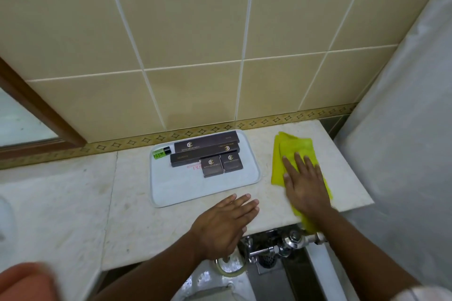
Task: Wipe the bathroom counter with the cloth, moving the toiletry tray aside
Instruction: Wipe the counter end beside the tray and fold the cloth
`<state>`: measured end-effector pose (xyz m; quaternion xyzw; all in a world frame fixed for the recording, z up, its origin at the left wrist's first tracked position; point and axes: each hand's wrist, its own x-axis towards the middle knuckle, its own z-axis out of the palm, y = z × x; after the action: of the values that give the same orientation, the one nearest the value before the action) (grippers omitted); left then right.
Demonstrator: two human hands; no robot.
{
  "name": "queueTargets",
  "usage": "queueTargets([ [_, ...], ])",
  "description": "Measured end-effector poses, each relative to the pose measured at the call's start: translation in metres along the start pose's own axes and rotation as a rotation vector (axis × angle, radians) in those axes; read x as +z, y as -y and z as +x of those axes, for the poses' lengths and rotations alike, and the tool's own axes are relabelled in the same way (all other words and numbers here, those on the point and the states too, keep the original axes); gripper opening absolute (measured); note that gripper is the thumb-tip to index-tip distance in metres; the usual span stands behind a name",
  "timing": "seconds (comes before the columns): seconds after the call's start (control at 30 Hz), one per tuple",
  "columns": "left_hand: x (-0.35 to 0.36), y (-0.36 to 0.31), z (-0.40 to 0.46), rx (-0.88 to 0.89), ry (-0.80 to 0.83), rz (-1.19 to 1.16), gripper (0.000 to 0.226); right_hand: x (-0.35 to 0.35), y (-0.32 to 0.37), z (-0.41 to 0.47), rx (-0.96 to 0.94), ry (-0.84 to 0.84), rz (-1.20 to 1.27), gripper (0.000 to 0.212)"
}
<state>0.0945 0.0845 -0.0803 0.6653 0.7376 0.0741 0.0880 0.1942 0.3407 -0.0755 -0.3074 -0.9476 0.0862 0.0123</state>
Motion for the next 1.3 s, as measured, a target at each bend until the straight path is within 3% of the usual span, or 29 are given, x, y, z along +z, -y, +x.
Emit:
queueTargets([
  [0.2, 0.000, -0.001, -0.001, -0.017, -0.027, 0.003, 0.055, -0.006, 0.002, 0.075, 0.022, 0.007, -0.007, 0.062],
  [0.37, 0.002, -0.002, -0.003, -0.007, -0.020, -0.005, 0.055, -0.005, -0.009, 0.022, -0.005, -0.029, 0.032, 0.061],
  [0.5, 0.003, -0.007, -0.003, -0.023, -0.094, -0.006, 0.051, -0.009, -0.017, -0.021, -0.018, 0.054, 0.091, 0.069],
  [0.57, -0.010, -0.018, 0.019, 0.005, -0.175, -0.055, 0.041, -0.018, -0.025, -0.031, 0.064, 0.050, 0.233, 0.074],
  [0.63, -0.026, -0.030, 0.065, 0.099, -0.204, -0.097, 0.032, -0.026, -0.032, -0.047, 0.254, -0.068, 0.380, 0.064],
  [0.7, -0.038, -0.036, 0.126, 0.040, -0.231, -0.133, 0.039, -0.028, -0.033, -0.063, 0.430, -0.149, 0.402, 0.055],
  [0.8, -0.049, -0.040, 0.215, -0.330, -0.066, -0.256, 0.070, -0.026, -0.032, -0.073, 0.568, -0.117, 0.517, 0.056],
  [0.87, -0.053, -0.042, 0.252, -0.461, 0.075, -0.221, 0.073, -0.026, -0.037, -0.068, 0.663, -0.098, 0.695, 0.060],
  [0.93, -0.054, -0.040, 0.265, -0.510, 0.145, -0.226, 0.063, -0.030, -0.039, -0.062, 0.704, -0.046, 0.826, 0.045],
  [1.0, -0.055, -0.042, 0.266, -0.505, 0.173, -0.258, 0.042, -0.036, -0.042, -0.062, 0.682, -0.005, 0.871, 0.015],
  [1.07, -0.062, -0.043, 0.255, -0.504, 0.197, -0.338, 0.023, -0.045, -0.036, -0.072, 0.621, -0.028, 0.881, 0.022],
  [1.17, -0.093, -0.044, 0.215, -0.505, 0.205, -0.500, 0.025, -0.056, -0.016, -0.100, 0.498, -0.037, 0.911, 0.028],
  [1.3, -0.149, -0.019, 0.113, -0.586, 0.299, -0.584, 0.021, -0.061, 0.047, -0.143, 0.391, 0.133, 1.149, 0.020],
])
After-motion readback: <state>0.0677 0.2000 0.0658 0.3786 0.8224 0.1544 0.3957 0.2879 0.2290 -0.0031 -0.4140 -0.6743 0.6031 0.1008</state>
